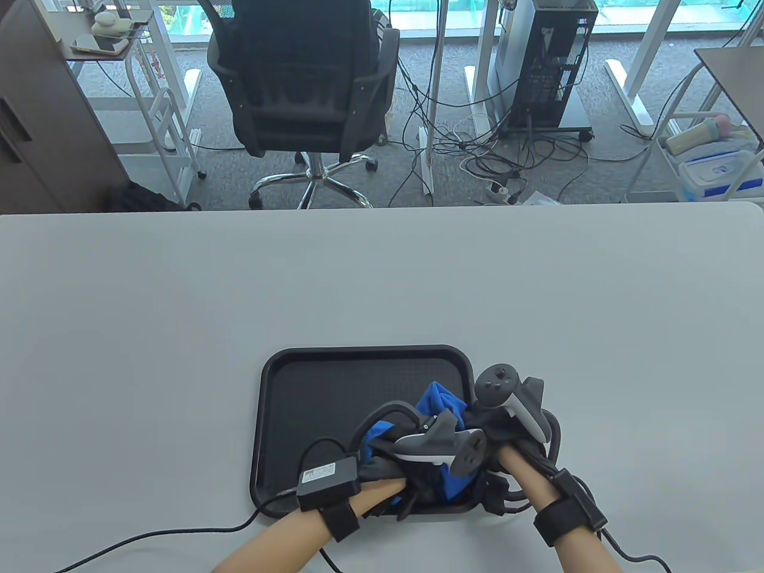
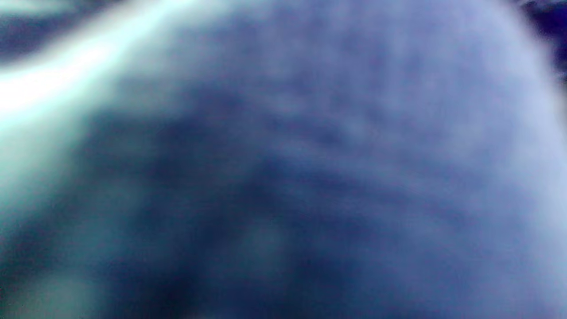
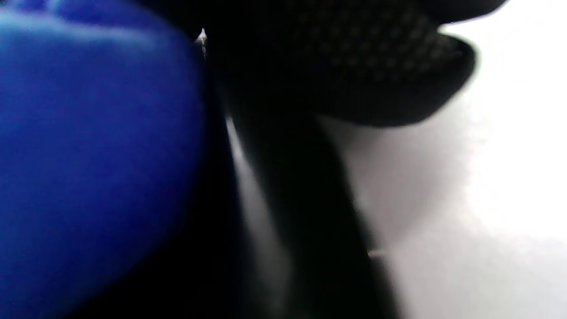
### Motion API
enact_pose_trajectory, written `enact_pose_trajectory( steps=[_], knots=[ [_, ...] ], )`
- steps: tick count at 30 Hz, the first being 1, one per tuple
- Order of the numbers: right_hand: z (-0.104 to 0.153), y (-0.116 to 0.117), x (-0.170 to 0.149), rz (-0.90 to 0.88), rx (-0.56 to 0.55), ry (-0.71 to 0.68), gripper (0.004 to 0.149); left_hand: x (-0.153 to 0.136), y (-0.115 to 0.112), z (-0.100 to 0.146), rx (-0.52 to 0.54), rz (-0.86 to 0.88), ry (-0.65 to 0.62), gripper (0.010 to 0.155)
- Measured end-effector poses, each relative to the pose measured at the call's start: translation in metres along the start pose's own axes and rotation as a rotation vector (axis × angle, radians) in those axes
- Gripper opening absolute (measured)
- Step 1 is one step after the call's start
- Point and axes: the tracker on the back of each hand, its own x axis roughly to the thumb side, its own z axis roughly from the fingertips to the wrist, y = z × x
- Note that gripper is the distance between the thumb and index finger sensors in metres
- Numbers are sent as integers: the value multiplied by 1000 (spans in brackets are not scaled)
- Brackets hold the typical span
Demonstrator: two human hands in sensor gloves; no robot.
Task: Wipe the tray with a rectangular towel
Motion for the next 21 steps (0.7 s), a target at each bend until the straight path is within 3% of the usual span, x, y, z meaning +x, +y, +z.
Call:
enact_pose_trajectory(
  steps=[7, 13, 21],
  knots=[
    [0, -1, -1, -14, 8, -2, 45, -24, -1, -11, 25, 65, 90, 53],
    [0, -1, -1, 5, -2, 7, 46, -68, -4, -25, -2, 70, 308, 55],
    [0, -1, -1, 0, -1, 8, 46, -115, -18, -8, -28, 127, 437, 55]
  ],
)
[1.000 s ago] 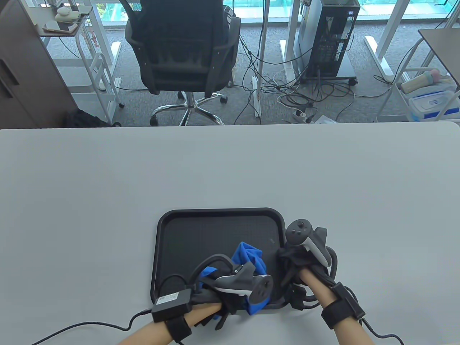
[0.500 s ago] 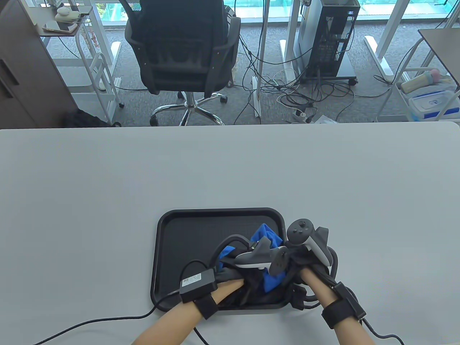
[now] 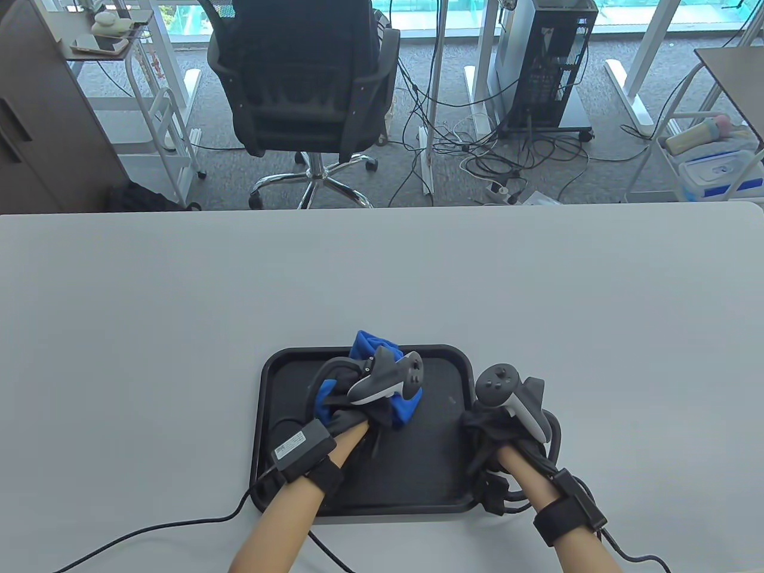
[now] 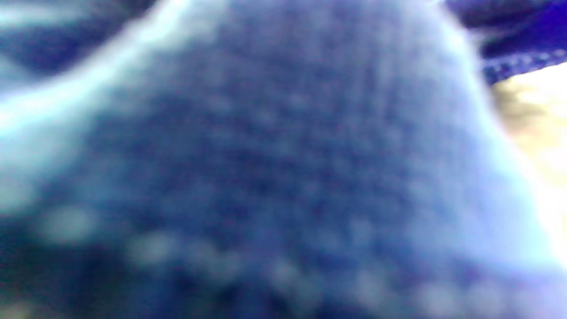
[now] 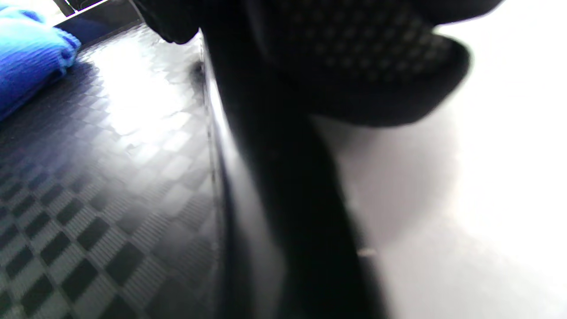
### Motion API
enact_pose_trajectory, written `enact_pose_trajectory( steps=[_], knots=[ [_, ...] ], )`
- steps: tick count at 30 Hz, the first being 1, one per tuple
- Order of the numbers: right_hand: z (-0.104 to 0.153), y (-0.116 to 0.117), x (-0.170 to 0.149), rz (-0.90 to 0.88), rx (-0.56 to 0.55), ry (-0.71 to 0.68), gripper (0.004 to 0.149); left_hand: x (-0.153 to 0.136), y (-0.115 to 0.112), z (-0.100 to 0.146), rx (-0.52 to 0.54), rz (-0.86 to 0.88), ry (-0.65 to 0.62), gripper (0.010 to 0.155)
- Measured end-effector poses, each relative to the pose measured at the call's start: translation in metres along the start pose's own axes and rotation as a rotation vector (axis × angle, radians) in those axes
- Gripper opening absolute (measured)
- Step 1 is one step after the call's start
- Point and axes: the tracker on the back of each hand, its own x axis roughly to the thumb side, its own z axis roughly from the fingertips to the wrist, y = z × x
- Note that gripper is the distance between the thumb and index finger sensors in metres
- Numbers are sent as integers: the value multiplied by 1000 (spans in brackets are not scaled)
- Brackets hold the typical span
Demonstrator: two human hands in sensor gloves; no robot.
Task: Wipe the tray with a rectangular towel
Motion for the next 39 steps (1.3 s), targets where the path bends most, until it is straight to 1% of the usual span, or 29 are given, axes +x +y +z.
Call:
enact_pose_trajectory(
  steps=[5, 9, 14, 17, 23, 26, 28, 33, 36, 39],
  knots=[
    [0, 0, 0, 3, -3, 0, 47, -31, -9, 8, -17, 28, 62, 55],
    [0, 0, 0, 2, -3, 0, 47, -61, -18, 16, -38, 48, 128, 55],
    [0, 0, 0, 3, -3, -2, 47, -87, -26, 24, -50, 96, 184, 55],
    [0, 0, 1, 5, -3, -2, 47, -92, -28, 26, -54, 123, 189, 55],
    [0, 0, 1, 1, 2, -4, 47, -89, -25, 27, -68, 106, 180, 57],
    [0, 0, 0, -4, 6, -6, 47, -93, -17, 31, -68, 146, 176, 57],
    [0, 0, 0, -6, 7, -6, 47, -100, -6, 39, -42, 199, 180, 57],
    [0, 0, 0, -5, 7, -8, 47, -130, 31, 69, 30, 281, 185, 56],
    [0, 0, 0, -6, 8, -7, 47, -157, 57, 86, 118, 290, 229, 56],
    [0, 0, 0, -7, 9, -7, 47, -184, 80, 97, 213, 320, 317, 56]
  ],
)
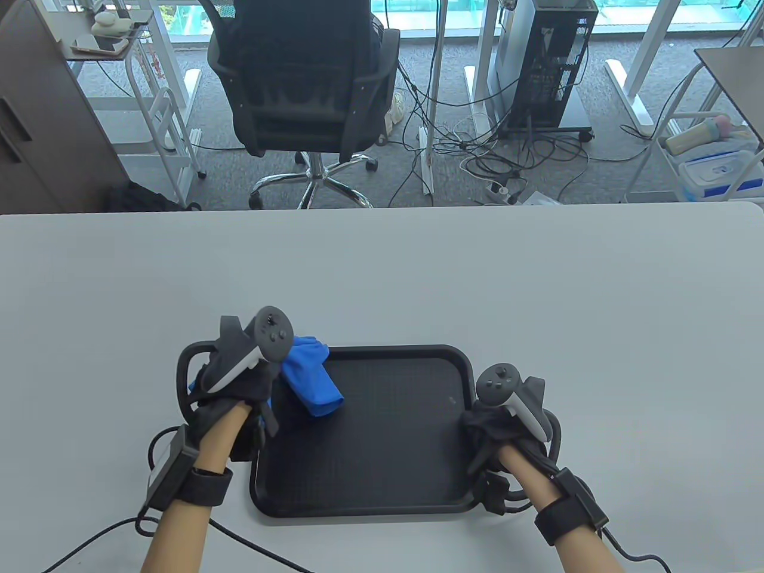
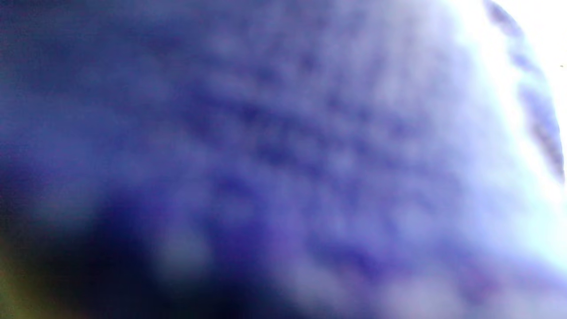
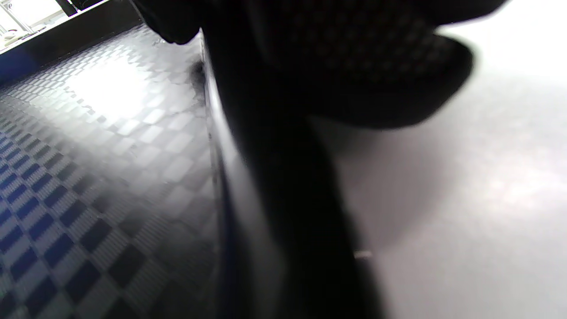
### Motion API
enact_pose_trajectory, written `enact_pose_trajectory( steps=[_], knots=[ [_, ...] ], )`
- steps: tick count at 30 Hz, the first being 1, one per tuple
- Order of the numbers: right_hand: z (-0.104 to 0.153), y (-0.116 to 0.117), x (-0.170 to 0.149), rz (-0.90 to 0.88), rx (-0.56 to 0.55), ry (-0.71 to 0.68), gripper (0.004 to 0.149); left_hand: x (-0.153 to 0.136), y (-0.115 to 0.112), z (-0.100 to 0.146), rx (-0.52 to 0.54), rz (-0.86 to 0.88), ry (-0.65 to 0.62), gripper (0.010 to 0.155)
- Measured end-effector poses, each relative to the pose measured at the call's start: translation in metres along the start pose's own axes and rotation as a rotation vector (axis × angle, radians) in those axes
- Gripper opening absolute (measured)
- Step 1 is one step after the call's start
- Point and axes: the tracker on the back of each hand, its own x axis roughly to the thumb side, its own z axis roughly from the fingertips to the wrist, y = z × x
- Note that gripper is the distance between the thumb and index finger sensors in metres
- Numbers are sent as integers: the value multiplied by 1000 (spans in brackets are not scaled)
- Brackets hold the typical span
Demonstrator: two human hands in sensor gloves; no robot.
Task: Wipe the tray with a rectangular towel
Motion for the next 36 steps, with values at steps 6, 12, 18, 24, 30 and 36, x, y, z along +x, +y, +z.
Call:
enact_pose_trajectory(
  steps=[6, 12, 18, 24, 30, 36],
  knots=[
    [0, 0, 0, -2, 1, -1, 47, -42, 1, -10, 234, 47, 252, 56],
    [0, 0, 0, 0, 0, 0, 47, -75, -93, -9, 26, -61, 349, 56],
    [0, 0, 0, 1, -3, 1, 47, -91, -126, 5, -199, -53, 351, 59],
    [0, 0, 0, 0, -4, 3, 47, -91, -136, 7, -390, -50, 354, 62],
    [2, -5, -1, -34, 26, 11, 49, -93, -129, 11, -386, 10, 334, 70],
    [20, -39, 2, -25, -151, -39, 57, -90, -76, 26, -86, 197, 265, 71]
  ],
)
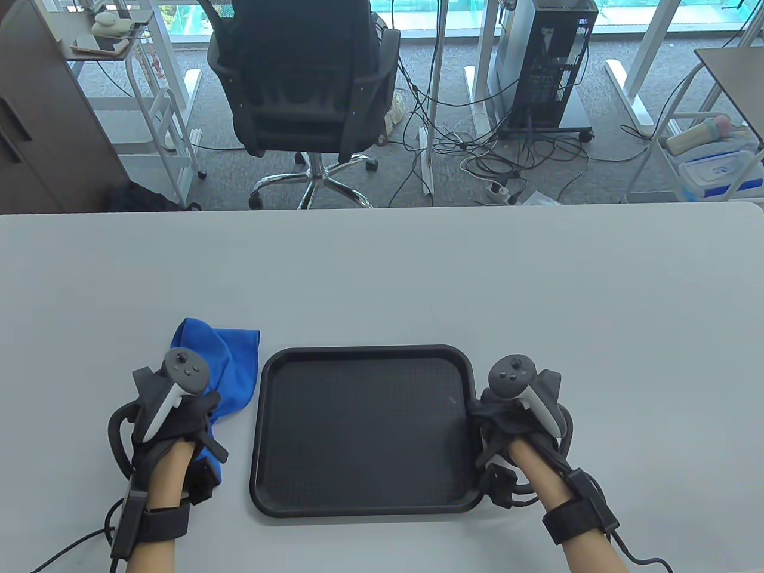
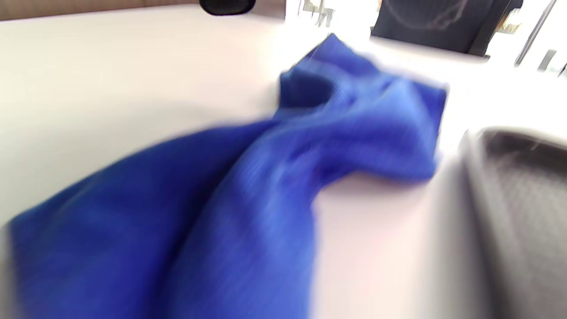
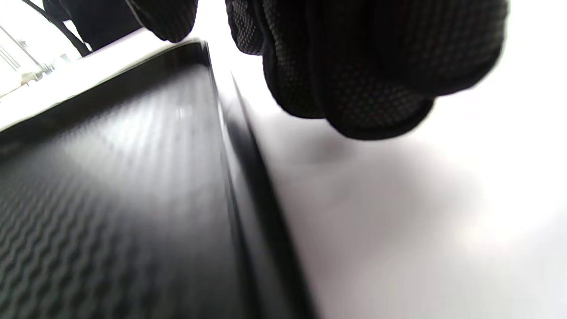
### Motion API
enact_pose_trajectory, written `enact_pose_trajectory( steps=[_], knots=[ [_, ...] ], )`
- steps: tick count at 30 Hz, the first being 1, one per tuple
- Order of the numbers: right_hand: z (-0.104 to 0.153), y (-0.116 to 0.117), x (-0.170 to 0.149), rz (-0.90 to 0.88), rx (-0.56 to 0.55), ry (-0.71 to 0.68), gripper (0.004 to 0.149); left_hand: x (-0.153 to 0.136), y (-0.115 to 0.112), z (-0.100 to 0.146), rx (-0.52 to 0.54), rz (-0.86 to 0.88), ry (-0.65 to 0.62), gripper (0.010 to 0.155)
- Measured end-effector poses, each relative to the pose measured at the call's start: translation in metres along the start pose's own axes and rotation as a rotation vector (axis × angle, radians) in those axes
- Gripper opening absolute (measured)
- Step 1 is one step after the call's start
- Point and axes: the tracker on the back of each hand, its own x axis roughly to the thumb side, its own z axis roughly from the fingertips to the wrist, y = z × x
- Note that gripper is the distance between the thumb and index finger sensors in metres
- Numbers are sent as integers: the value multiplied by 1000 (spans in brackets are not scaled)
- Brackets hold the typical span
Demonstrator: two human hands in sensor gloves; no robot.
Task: Wipe the tray with a rectangular towel
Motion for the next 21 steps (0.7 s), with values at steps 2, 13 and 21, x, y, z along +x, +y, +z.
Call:
enact_pose_trajectory(
  steps=[2, 13, 21],
  knots=[
    [9, -14, 6, 9, -104, -61, 59, 7, 15, 11, 96, 82, -75, 71],
    [85, -43, 60, -149, -368, -570, 68, 62, 28, 65, 311, 305, -539, 71],
    [74, -9, 66, -54, -232, -611, 68, 83, -11, 67, 162, 161, -634, 70]
  ],
)
